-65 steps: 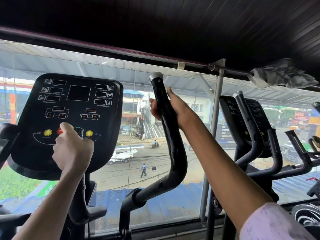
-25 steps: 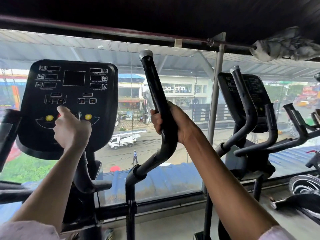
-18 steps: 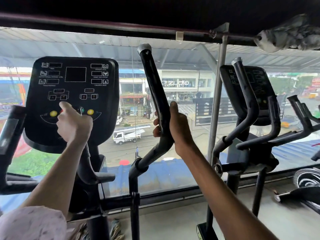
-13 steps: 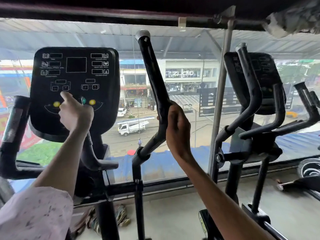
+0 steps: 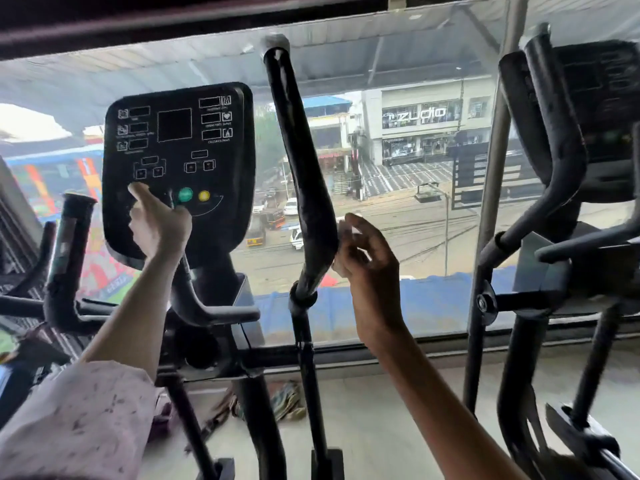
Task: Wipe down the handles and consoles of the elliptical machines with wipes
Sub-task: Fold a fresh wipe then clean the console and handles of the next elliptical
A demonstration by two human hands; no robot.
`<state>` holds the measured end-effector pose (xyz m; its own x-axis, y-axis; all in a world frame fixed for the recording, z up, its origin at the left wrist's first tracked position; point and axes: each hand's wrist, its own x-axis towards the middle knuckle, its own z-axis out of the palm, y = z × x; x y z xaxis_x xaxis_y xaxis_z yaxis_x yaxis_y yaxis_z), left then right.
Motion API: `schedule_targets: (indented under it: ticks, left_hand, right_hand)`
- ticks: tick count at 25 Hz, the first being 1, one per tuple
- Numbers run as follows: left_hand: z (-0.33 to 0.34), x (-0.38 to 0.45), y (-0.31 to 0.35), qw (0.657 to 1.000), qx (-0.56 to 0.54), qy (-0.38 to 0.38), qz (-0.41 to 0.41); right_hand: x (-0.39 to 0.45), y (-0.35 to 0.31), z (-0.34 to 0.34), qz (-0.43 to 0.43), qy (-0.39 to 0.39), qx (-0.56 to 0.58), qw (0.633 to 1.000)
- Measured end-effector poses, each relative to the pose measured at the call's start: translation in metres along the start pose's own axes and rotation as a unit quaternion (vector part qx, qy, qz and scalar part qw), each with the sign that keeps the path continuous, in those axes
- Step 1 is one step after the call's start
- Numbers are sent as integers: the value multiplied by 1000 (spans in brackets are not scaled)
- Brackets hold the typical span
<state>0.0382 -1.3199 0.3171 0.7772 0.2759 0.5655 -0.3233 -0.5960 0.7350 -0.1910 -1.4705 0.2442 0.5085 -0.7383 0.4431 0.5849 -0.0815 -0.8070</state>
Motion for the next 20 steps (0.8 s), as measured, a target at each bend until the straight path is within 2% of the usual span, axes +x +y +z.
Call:
schedule_targets:
  ticks: [1, 3, 6, 8, 12, 16, 20]
  left_hand:
    - [1, -9, -2, 1000, 24, 8, -3]
    - [2, -11, -9, 1000, 6, 0, -13]
    - [25, -7, -21, 999, 5, 9, -44]
    - [12, -18, -9, 997, 32, 22, -66]
    - [14, -32, 7, 997, 25, 44, -51]
    - [18, -27, -3, 991, 96, 56, -69]
    - [21, -30, 5, 989, 106, 72, -72]
  right_hand:
    - [1, 4, -7, -1, 13, 1, 1000]
    - [-6, 4, -4, -35, 25, 2, 999]
    - [-6, 15, -18, -66, -2, -15, 998]
    - [-7, 34, -25, -96, -19, -64, 993]
    - [3, 67, -25, -32, -44, -43, 998]
    - [24, 49, -21, -4, -42, -17, 999]
    - [21, 50, -23, -96, -78, 6, 992]
